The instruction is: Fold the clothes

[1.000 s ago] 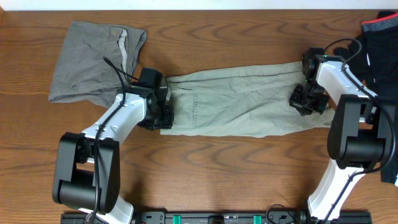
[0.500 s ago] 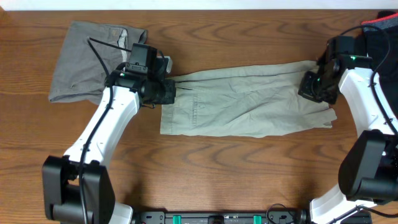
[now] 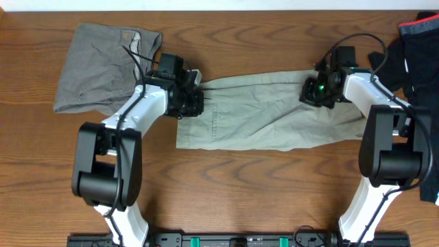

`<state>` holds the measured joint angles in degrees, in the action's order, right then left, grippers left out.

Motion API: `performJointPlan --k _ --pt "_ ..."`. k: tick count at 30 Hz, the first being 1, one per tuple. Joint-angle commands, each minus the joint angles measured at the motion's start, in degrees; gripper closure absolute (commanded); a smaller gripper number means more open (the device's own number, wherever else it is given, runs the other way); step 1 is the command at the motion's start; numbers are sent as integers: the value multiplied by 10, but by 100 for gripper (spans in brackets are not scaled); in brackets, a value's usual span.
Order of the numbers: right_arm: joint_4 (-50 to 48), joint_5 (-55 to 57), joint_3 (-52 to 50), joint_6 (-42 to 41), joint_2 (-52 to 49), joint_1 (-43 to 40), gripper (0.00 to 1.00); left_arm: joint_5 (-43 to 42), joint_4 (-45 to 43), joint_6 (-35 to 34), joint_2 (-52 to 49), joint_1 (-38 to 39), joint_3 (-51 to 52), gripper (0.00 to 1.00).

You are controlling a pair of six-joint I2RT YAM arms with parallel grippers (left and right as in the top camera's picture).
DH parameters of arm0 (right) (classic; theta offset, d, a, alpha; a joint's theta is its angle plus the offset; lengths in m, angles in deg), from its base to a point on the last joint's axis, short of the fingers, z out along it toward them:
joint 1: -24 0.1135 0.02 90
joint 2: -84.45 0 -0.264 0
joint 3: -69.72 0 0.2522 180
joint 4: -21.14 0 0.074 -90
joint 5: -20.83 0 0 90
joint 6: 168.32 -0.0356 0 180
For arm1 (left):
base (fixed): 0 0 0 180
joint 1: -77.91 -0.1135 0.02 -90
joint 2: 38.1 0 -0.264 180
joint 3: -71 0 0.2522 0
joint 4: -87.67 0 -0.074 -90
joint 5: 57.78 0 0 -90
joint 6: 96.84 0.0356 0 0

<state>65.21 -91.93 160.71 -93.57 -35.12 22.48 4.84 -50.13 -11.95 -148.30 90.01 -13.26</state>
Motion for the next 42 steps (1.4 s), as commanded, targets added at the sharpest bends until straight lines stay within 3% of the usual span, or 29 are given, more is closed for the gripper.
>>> performJointPlan --k 1,6,12,20,25,28,32,39,42 --pt "-81 -77 -2 -10 -32 4 99 -11 -1 2 -5 -1 2 94" --pt "-249 -120 -2 -59 -32 4 99 -11 -1 2 -5 -1 2 94" --pt "-318 -118 -2 -79 -32 -7 99 -12 -1 2 -5 -1 2 94" --pt "-207 -167 -2 -7 23 -57 99 -67 -14 2 -5 -1 2 79" --pt "-75 -107 -2 16 77 -93 99 -84 -72 2 -5 -2 2 78" --pt "-33 -23 -2 16 77 -96 99 -9 -112 1 -5 -1 2 80" --pt "-32 -8 -6 19 48 -92 99 99 -146 1 -11 -1 2 81" --pt "-36 36 -6 -13 -25 -81 99 106 -156 1 -59 -2 2 81" --pt "-27 60 -6 -10 -29 -89 99 151 -125 -7 -79 -3 2 87"
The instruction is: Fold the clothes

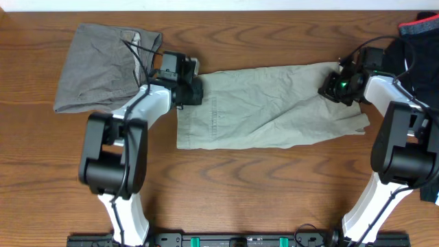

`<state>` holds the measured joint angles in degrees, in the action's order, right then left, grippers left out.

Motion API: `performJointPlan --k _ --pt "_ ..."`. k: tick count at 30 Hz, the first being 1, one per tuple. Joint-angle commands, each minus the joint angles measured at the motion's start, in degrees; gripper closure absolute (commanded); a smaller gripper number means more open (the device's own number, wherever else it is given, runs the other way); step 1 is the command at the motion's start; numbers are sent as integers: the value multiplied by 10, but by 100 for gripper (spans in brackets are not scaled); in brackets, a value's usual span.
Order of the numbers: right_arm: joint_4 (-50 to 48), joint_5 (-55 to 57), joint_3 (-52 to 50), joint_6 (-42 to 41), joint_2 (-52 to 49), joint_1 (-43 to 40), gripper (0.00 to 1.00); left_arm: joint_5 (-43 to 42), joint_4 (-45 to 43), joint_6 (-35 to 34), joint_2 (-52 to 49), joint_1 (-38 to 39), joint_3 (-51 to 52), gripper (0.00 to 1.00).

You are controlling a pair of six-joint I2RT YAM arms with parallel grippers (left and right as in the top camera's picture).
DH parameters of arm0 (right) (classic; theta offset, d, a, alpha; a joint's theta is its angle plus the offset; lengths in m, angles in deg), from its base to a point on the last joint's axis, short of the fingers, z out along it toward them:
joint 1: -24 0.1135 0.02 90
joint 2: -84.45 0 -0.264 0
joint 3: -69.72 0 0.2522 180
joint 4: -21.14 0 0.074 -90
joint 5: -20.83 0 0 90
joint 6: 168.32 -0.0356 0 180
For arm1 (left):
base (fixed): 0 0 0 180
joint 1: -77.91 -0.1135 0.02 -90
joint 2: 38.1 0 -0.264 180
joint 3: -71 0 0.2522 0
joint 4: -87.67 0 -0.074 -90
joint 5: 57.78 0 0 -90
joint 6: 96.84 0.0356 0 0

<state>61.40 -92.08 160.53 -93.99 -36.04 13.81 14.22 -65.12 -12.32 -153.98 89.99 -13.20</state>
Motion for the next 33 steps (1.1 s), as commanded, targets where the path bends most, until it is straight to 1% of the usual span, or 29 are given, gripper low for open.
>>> performJointPlan --k 1,3,8,11,14,18,20,21,23,25,26,27,28,31,33 --pt "19 63 -4 3 -20 -8 99 82 35 -15 -27 -3 1 87" --pt "42 65 -3 16 -19 -23 99 130 55 -47 -35 -3 1 87" --pt "101 111 -3 27 -19 -64 99 134 50 -65 -37 -15 1 87" --pt "115 104 -3 31 -19 -91 99 134 43 -65 -37 -29 1 87" --pt "115 20 -2 89 -15 -112 99 126 29 -64 -32 -46 0 88" --pt "119 -53 1 136 3 -125 99 87 25 -64 -11 -54 -10 86" --pt "125 -90 2 159 23 -129 99 59 26 -64 12 -54 -17 83" --pt "129 -109 2 169 35 -130 99 46 27 -64 27 -54 -19 78" --pt "142 -143 2 188 65 -132 98 21 32 -64 66 -54 -19 74" --pt "163 -165 2 190 102 -131 99 -3 51 -64 111 -54 -19 67" --pt "175 -169 2 189 116 -130 99 -13 69 -64 136 -54 -19 65" --pt "191 -176 2 189 132 -127 99 -20 88 -64 157 -54 -19 61" --pt "210 -177 2 189 145 -123 99 -26 112 -64 181 -54 -19 59" --pt "269 -170 2 190 167 -104 99 -39 197 -64 236 -54 -19 59" --pt "310 -144 2 190 167 -85 99 -39 264 -64 257 -51 -19 60"
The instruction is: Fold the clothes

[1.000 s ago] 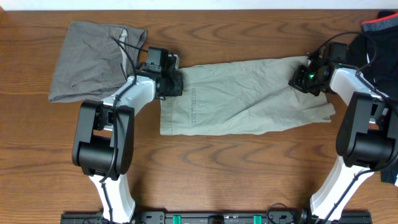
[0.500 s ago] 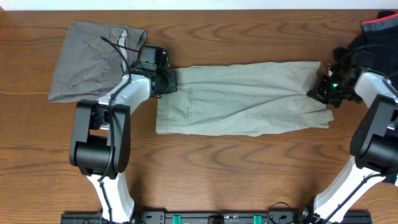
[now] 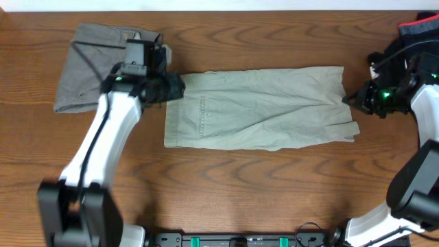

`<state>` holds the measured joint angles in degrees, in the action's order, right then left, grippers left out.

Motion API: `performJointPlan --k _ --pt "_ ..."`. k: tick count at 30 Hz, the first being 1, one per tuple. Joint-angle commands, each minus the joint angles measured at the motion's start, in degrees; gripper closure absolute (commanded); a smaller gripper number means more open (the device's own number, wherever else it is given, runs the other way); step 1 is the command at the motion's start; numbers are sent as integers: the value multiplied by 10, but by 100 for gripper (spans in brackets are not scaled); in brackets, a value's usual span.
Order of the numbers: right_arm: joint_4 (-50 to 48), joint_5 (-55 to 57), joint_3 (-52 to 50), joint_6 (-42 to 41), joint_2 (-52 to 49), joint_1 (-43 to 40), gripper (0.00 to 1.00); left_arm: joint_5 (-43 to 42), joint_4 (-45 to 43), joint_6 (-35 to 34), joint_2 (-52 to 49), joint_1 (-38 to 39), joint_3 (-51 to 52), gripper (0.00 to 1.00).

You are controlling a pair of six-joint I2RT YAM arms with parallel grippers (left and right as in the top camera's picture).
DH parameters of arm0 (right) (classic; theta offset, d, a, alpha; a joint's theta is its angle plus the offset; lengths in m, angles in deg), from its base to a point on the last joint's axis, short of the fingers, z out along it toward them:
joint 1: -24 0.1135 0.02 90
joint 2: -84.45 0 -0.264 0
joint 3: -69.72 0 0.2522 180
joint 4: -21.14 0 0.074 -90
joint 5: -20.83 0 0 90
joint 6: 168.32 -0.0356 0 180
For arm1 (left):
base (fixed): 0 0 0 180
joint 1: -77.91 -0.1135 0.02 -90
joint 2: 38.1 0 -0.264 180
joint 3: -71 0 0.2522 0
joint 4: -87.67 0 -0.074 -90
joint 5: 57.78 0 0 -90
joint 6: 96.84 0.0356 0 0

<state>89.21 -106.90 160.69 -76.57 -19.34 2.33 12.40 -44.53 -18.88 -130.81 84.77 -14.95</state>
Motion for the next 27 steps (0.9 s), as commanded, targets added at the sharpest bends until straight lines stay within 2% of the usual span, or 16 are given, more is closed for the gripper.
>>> performJointPlan --k 1,3,6,15,20,23,27 --pt "49 26 -2 15 -2 42 98 -21 89 2 28 3 -2 61" --pt "69 83 -12 -6 -7 68 98 -21 151 16 26 10 4 65" --pt "68 156 -41 -76 -14 105 98 -21 185 34 20 21 35 66" --pt "-16 231 -158 -260 -14 149 99 5 101 52 -33 28 146 67" --pt "-95 256 -217 -289 -14 147 99 66 83 52 -108 26 155 68" --pt "-80 341 -222 -290 -14 136 99 101 96 51 -137 13 154 76" --pt "-51 428 -215 -290 -14 103 99 107 100 51 -143 -17 154 79"
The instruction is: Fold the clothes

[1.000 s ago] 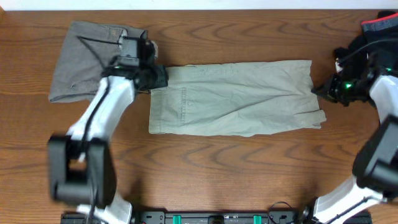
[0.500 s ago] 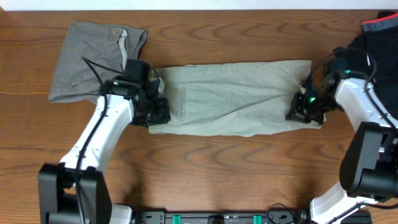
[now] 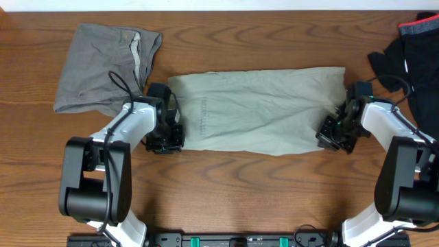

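A light khaki pair of trousers (image 3: 260, 110) lies flat across the middle of the table in the overhead view, waist end to the left. My left gripper (image 3: 167, 142) is down on its near left corner. My right gripper (image 3: 334, 137) sits on the near right corner, at the leg ends. Both sets of fingers are hidden under the dark gripper bodies, so their state does not show.
A folded grey garment (image 3: 96, 68) lies at the far left, just behind the left arm. A heap of dark clothes (image 3: 411, 48) with a red-trimmed edge sits at the far right. The table's near half (image 3: 240, 199) is bare wood.
Both grippers have left the far corners of the trousers and now sit on the near corners. The trousers lie about where they were, with the near right corner drawn in slightly.
The trousers first lay wrinkled and skewed with both grippers on the far edge. Then the grippers stood farther apart and the cloth was straighter. Then it was spread flat and square, held at its far corners. Now both grippers are at the near corners.
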`<state>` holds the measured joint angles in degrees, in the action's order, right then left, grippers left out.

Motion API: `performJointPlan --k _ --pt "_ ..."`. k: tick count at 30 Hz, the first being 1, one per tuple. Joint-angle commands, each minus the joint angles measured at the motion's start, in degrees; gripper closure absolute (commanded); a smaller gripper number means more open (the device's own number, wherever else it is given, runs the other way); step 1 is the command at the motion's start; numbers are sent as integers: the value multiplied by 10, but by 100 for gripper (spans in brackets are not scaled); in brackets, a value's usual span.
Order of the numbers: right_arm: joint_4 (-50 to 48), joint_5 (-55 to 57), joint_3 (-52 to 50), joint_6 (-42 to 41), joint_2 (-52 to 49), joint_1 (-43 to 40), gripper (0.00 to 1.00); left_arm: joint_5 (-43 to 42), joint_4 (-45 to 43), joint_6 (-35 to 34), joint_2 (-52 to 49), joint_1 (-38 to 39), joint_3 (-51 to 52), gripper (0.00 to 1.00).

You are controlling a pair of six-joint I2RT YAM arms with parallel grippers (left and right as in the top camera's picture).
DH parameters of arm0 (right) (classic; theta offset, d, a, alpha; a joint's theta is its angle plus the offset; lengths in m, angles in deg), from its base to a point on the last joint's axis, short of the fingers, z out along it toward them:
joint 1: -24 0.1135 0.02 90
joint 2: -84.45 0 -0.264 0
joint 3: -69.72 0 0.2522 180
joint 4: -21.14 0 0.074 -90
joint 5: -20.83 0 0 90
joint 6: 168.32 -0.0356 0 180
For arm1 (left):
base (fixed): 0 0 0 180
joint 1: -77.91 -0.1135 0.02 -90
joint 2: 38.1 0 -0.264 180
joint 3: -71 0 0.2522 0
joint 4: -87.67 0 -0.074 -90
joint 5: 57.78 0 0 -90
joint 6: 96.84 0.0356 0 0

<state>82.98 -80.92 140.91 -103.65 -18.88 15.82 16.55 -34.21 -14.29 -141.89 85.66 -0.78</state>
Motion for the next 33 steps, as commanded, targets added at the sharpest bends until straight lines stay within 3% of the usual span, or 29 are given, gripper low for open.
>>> performJointPlan --k 1,4,11,18,21,26,33 --pt "21 179 -14 -19 -19 -44 99 65 -3 3 -31 -35 12 79" --pt "41 182 -4 -11 -19 -77 99 65 -4 -1 -31 -60 10 79" --pt "83 117 42 97 -16 -116 99 35 16 -1 -24 -86 -7 80" --pt "162 -135 133 287 19 -117 99 -60 104 -1 64 -85 -71 74" --pt "188 -172 164 287 23 -116 99 -119 85 -1 122 -80 -76 73" --pt "132 -180 144 269 20 -98 99 -127 0 -2 146 -48 -69 65" --pt "-21 -59 47 65 9 -73 99 -140 -127 -8 36 -11 -48 65"
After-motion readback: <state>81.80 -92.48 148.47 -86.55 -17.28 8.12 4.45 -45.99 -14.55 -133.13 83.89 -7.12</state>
